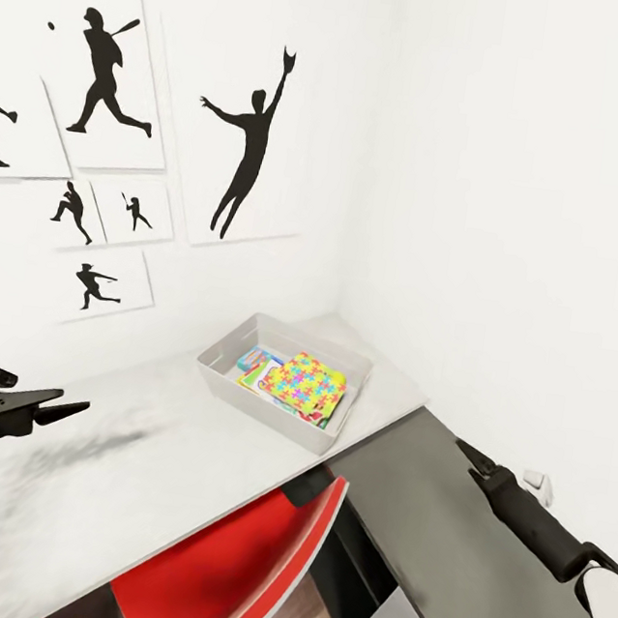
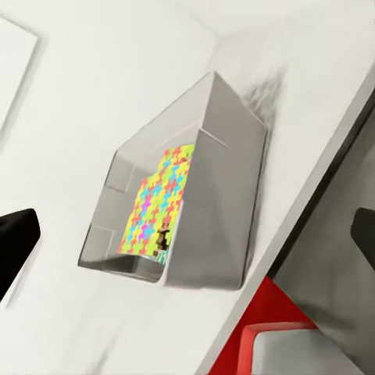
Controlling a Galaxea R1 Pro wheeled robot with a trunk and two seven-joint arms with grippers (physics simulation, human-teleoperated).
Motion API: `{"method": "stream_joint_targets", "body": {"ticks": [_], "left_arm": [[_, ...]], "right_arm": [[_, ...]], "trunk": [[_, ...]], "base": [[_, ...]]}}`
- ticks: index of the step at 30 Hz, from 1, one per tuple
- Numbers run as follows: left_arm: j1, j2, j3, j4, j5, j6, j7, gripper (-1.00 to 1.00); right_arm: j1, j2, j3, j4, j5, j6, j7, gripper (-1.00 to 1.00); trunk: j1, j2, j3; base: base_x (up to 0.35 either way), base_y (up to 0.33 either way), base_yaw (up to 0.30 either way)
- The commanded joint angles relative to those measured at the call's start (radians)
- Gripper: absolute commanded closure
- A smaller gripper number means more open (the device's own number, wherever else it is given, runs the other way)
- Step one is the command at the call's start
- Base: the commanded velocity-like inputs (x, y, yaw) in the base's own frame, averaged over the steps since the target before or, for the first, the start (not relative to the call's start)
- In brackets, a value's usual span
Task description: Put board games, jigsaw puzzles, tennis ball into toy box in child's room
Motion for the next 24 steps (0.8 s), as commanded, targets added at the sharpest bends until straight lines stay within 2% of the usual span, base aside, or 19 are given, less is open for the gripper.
{"method": "stream_joint_targets", "body": {"ticks": [1, 9, 24], "left_arm": [[-0.001, 0.001, 0.0, 0.0, 0.0, 0.011, -0.004, -1.0], [0.0, 0.005, 0.006, -0.001, 0.002, 0.011, -0.004, -1.0], [-0.001, 0.009, 0.007, -0.001, 0.001, 0.011, -0.004, -1.0]], "right_arm": [[-0.001, 0.0, -0.001, 0.0, 0.002, 0.006, 0.005, -1.0], [-0.001, 0.006, 0.001, 0.002, 0.004, 0.003, 0.01, -1.0], [-0.001, 0.01, 0.004, 0.003, 0.003, 0.003, 0.011, -1.0]], "trunk": [[0.001, -0.002, -0.002], [0.001, -0.002, -0.001], [0.001, -0.002, 0.011]], "base": [[0.0, 0.0, -0.003], [-0.155, 0.019, -0.02], [-0.286, 0.101, -0.231]]}}
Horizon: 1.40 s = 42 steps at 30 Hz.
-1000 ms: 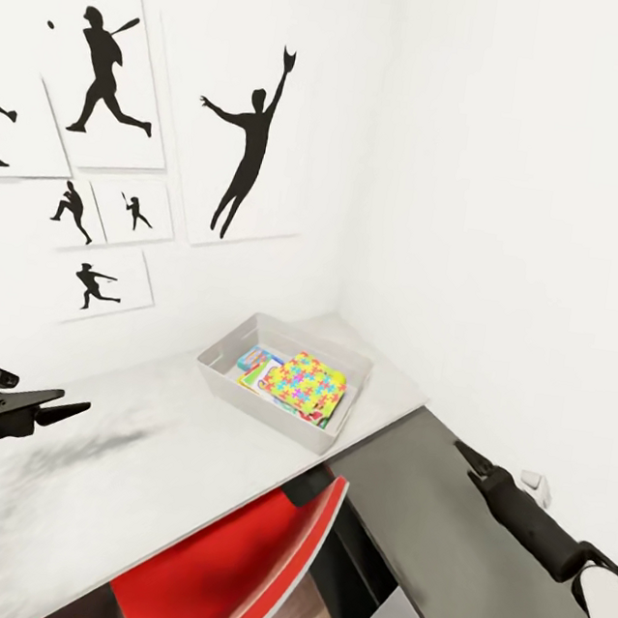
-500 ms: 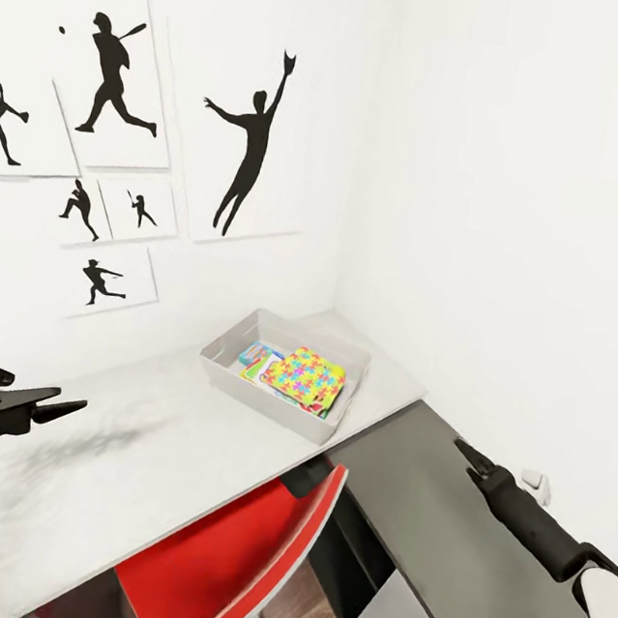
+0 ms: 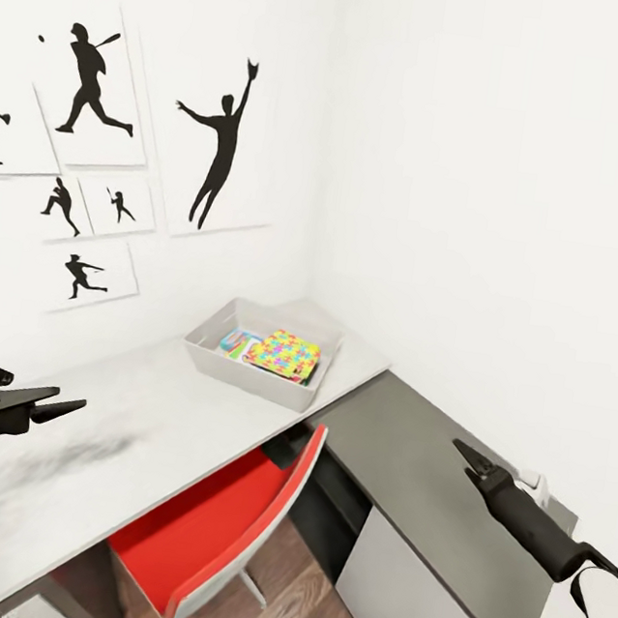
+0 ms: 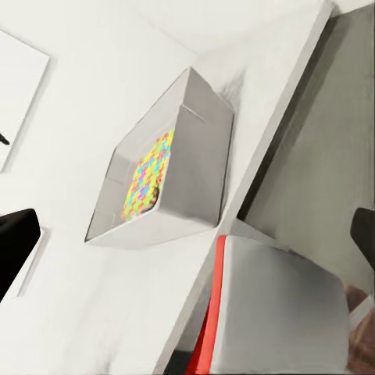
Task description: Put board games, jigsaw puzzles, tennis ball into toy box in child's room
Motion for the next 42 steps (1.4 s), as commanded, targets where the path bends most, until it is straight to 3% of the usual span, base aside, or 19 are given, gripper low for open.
{"method": "stream_joint_targets", "body": {"ticks": [1, 21, 42], "left_arm": [[0.0, 0.001, 0.0, 0.0, 0.0, 0.011, -0.004, -1.0], [0.0, 0.005, 0.017, 0.001, 0.001, 0.011, -0.004, -1.0], [0.001, 0.023, 0.021, 0.004, 0.001, 0.011, -0.004, -1.0]], "right_arm": [[-0.001, 0.0, -0.001, 0.0, 0.001, 0.006, 0.004, -1.0], [-0.001, 0.001, -0.001, 0.002, 0.002, 0.003, 0.004, -1.0], [-0.001, 0.001, 0.0, 0.022, 0.004, -0.001, 0.002, -1.0]], "trunk": [[0.0, -0.002, -0.001], [0.0, -0.002, 0.02], [0.0, -0.002, 0.043]], "base": [[-0.233, 0.113, -0.247], [-0.172, 0.118, -0.245], [-0.279, 0.108, -0.243]]}}
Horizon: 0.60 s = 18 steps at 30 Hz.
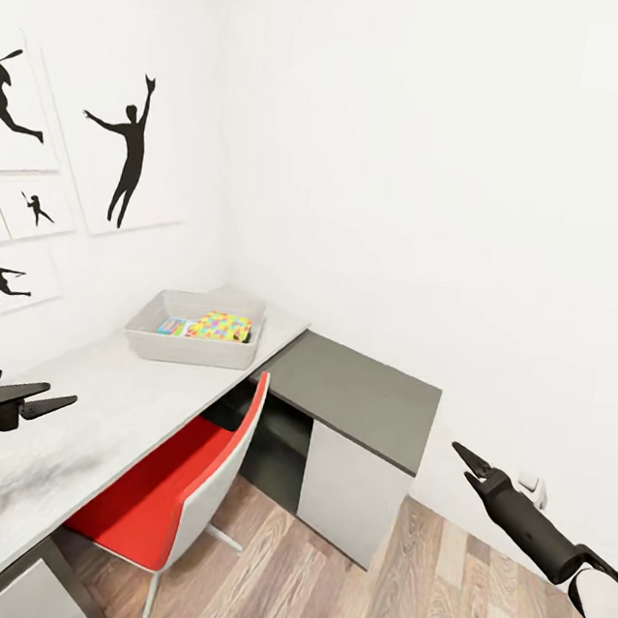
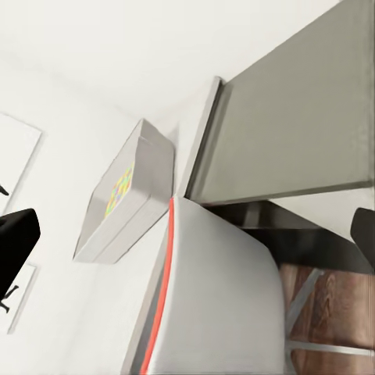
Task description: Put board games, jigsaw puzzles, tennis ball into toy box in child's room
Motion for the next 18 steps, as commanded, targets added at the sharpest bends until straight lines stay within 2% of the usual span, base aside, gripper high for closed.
{"method": "stream_joint_targets", "body": {"ticks": [1, 18], "left_arm": [[0.0, 0.001, 0.0, 0.0, 0.0, 0.011, -0.004, -1.0], [0.0, 0.001, 0.0, 0.0, 0.0, 0.011, -0.004, -1.0]], "right_arm": [[-0.001, 0.0, -0.001, 0.0, 0.001, 0.006, 0.003, -1.0], [-0.001, 0.0, 0.001, 0.014, 0.001, 0.006, 0.003, -1.0]], "trunk": [[0.0, -0.002, -0.001], [0.0, -0.002, 0.017]], "base": [[-0.31, 0.026, -0.238], [-0.318, 0.004, -0.236]]}}
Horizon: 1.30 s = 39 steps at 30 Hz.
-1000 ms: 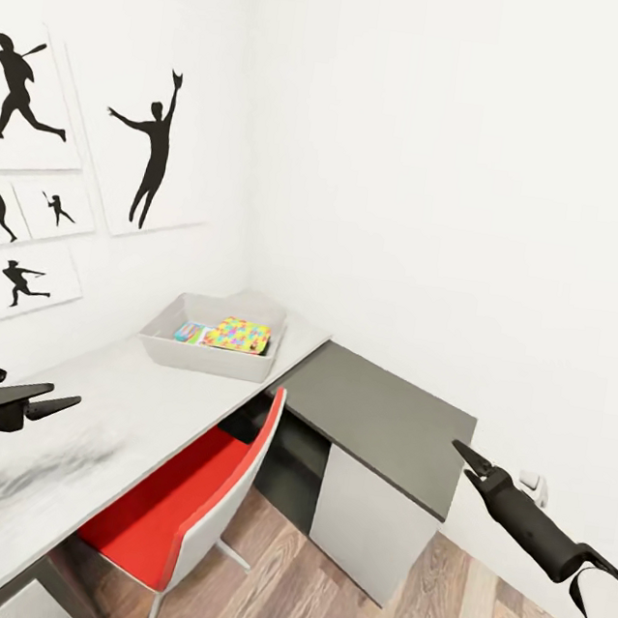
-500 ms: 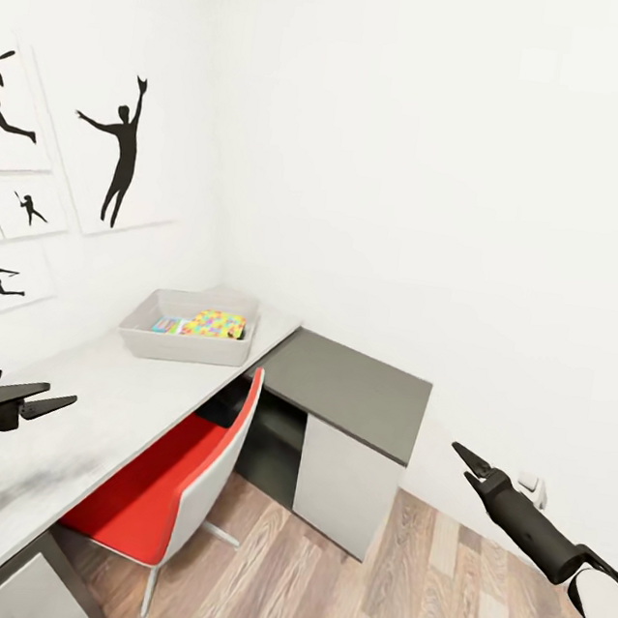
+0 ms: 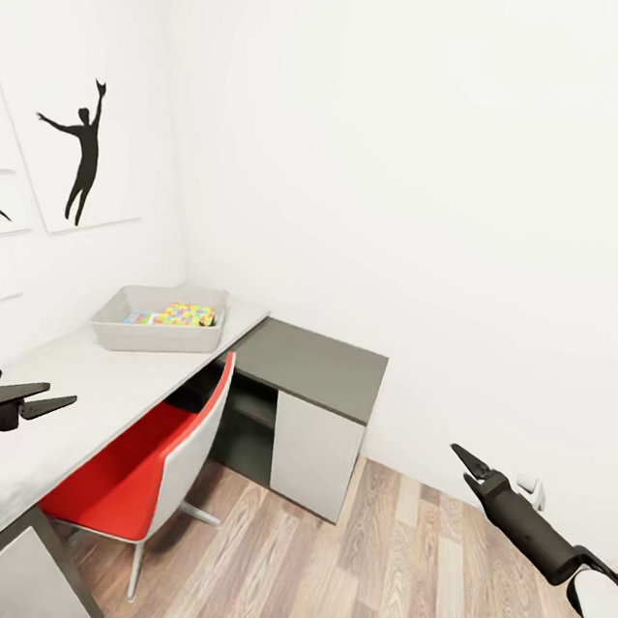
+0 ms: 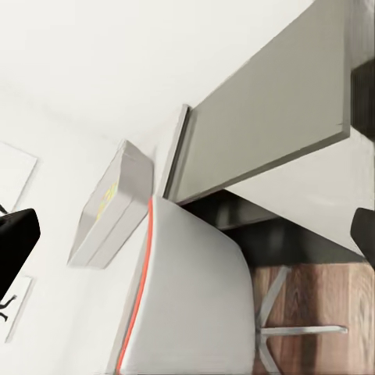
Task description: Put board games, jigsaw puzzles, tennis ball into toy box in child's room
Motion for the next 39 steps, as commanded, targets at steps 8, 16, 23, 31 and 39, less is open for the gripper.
{"method": "stream_joint_targets", "body": {"ticks": [8, 16, 23, 31, 39], "left_arm": [[0.0, 0.001, 0.0, 0.0, 0.0, 0.011, -0.004, -1.0], [0.0, 0.001, 0.0, 0.0, 0.0, 0.011, -0.004, -1.0], [0.0, 0.001, 0.0, 0.0, 0.0, 0.011, -0.004, -1.0], [0.0, 0.001, 0.0, 0.0, 0.0, 0.011, -0.004, -1.0], [0.0, 0.001, 0.0, 0.0, 0.0, 0.011, -0.004, -1.0]], "right_arm": [[-0.001, 0.001, -0.001, 0.008, 0.001, 0.005, 0.002, -1.0], [-0.001, 0.0, 0.0, 0.008, 0.001, 0.005, 0.002, -1.0], [-0.001, 0.001, 0.001, 0.008, 0.002, 0.005, 0.001, -1.0], [-0.001, 0.002, 0.001, 0.008, 0.002, 0.003, 0.002, -1.0], [-0.001, 0.001, 0.001, 0.008, 0.0, -0.019, 0.002, -1.0]], "trunk": [[0.0, -0.002, 0.006], [0.0, -0.002, 0.014], [0.0, -0.002, 0.016], [0.0, -0.002, 0.026], [0.0, -0.002, 0.038]], "base": [[-0.328, 0.0, -0.235], [-0.328, 0.0, -0.201], [-0.328, 0.0, -0.034], [-0.329, 0.0, -0.004], [-0.283, 0.025, -0.147]]}}
